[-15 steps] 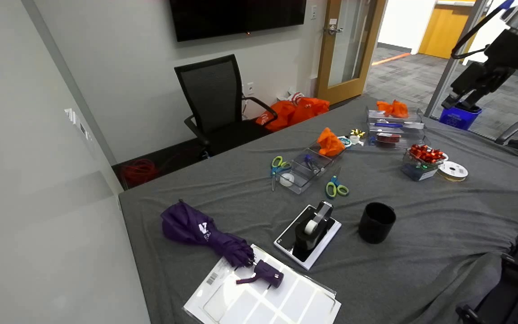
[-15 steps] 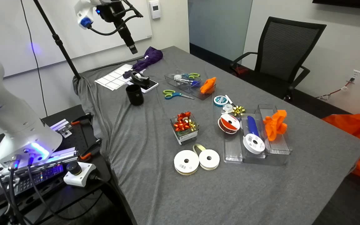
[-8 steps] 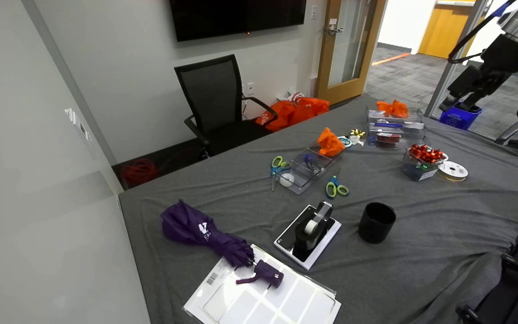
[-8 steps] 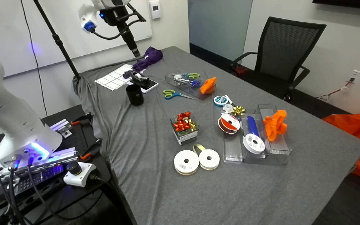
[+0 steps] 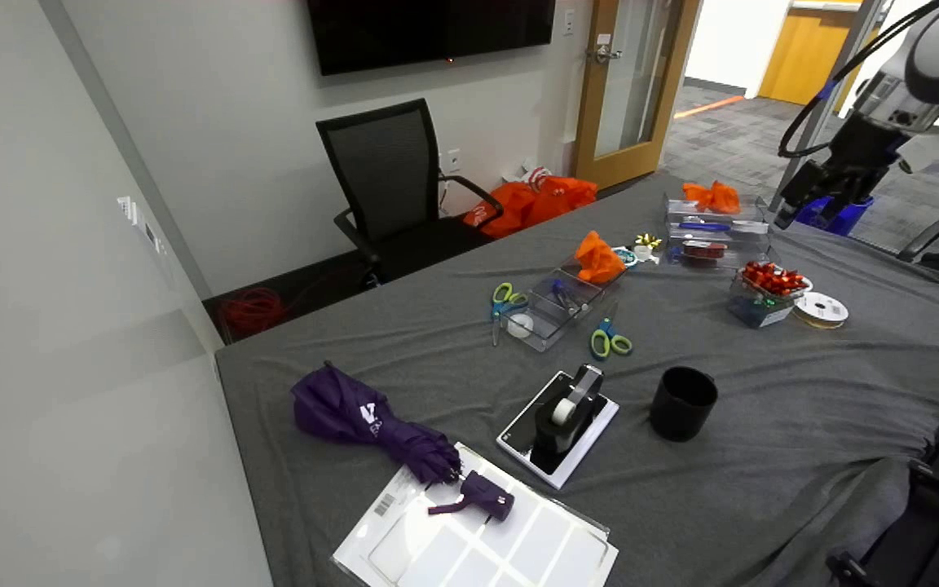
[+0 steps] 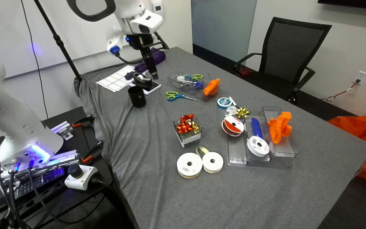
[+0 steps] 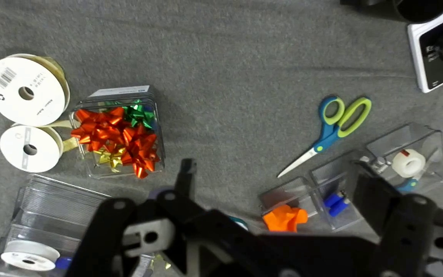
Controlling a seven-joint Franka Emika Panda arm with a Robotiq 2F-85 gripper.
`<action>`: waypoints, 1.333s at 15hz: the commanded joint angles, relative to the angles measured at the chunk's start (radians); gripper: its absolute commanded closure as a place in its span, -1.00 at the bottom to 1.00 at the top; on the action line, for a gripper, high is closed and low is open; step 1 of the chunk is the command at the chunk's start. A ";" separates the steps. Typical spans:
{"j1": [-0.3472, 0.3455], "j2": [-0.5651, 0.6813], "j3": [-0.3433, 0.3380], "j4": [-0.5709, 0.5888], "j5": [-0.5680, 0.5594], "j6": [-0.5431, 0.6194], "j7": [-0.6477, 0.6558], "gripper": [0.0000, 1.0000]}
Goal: Move the bow to the container on the left side
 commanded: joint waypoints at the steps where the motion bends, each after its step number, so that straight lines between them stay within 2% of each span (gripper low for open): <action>1: -0.034 0.170 0.002 0.080 0.024 0.059 -0.021 -1.00; 4: -0.055 0.265 0.015 0.112 0.085 0.125 -0.048 -1.00; 6: -0.068 0.316 0.023 0.134 0.083 0.149 -0.043 -1.00; 13: -0.096 0.446 0.025 0.191 -0.026 0.287 -0.032 -1.00; 16: -0.113 0.488 0.030 0.215 -0.085 0.326 -0.062 -1.00; 20: -0.150 0.531 0.060 0.238 -0.101 0.336 -0.151 -1.00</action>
